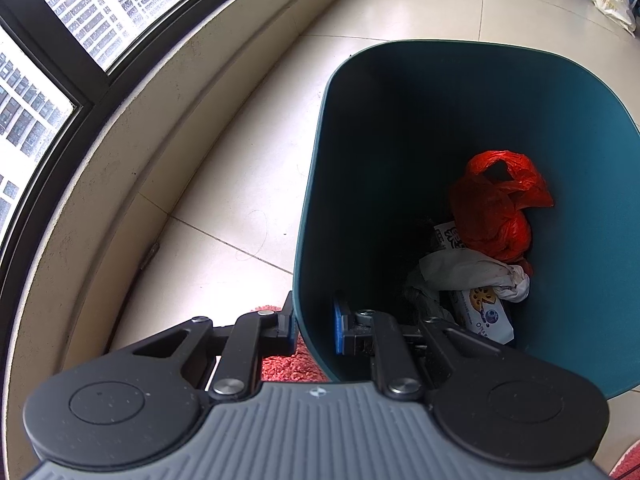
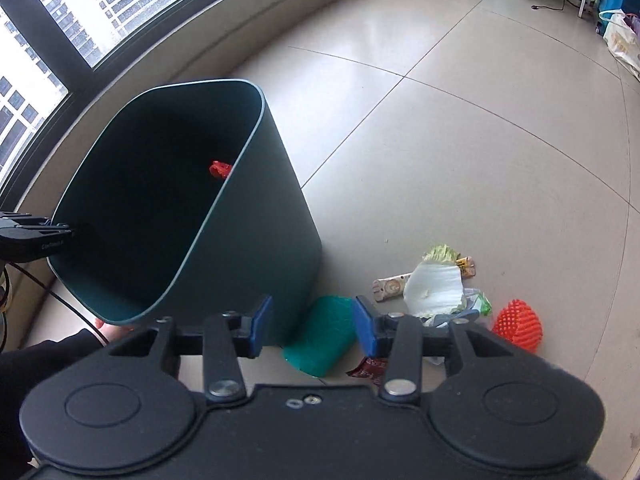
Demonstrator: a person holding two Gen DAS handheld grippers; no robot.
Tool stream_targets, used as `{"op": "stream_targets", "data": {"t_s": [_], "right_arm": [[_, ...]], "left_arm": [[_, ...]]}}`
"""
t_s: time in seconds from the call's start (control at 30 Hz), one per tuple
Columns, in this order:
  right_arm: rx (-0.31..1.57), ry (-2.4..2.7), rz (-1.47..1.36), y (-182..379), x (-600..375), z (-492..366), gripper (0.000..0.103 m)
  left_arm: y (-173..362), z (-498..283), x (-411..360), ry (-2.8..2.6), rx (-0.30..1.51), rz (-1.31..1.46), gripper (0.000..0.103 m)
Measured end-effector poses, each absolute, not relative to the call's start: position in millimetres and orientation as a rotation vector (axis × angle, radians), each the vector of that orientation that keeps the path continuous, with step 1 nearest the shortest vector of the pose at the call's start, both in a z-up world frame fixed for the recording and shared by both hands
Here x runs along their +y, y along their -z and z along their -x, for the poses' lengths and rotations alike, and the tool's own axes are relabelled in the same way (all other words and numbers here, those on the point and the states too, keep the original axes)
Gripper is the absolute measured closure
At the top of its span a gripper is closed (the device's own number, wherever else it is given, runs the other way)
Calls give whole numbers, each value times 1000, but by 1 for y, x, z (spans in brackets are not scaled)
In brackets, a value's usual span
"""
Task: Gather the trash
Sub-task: 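Return the right gripper to the pile and grasp the brown snack wrapper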
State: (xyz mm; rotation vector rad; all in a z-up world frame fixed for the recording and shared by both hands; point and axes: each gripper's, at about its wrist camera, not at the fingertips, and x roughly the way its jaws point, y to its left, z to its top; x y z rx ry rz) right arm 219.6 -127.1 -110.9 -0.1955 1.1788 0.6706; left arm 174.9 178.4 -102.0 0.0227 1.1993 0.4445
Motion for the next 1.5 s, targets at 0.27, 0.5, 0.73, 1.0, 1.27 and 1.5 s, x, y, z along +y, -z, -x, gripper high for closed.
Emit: {"op": "stream_targets", "data": {"t_s": [0.27, 0.5, 0.73, 1.0, 1.27, 1.5], "right_arm": [[1279, -638, 283, 189, -126, -226, 49], [1388, -493, 218, 255, -136, -237, 49], [1456, -403, 160, 301, -136, -241, 48], [1473, -339, 179, 322, -133, -238, 48], [1475, -299, 179, 338, -134, -239, 53], [1452, -312, 191, 329, -139, -232, 79]], "left_arm": [[102, -175, 179, -444, 1201, -17, 88], [102, -175, 177, -445, 1198, -27, 88], [103, -177, 172, -451, 1205, -59, 88], [105, -177, 171, -451, 1206, -59, 88], [104, -177, 169, -455, 1205, -71, 88], [103, -177, 169, -455, 1204, -68, 88]]}}
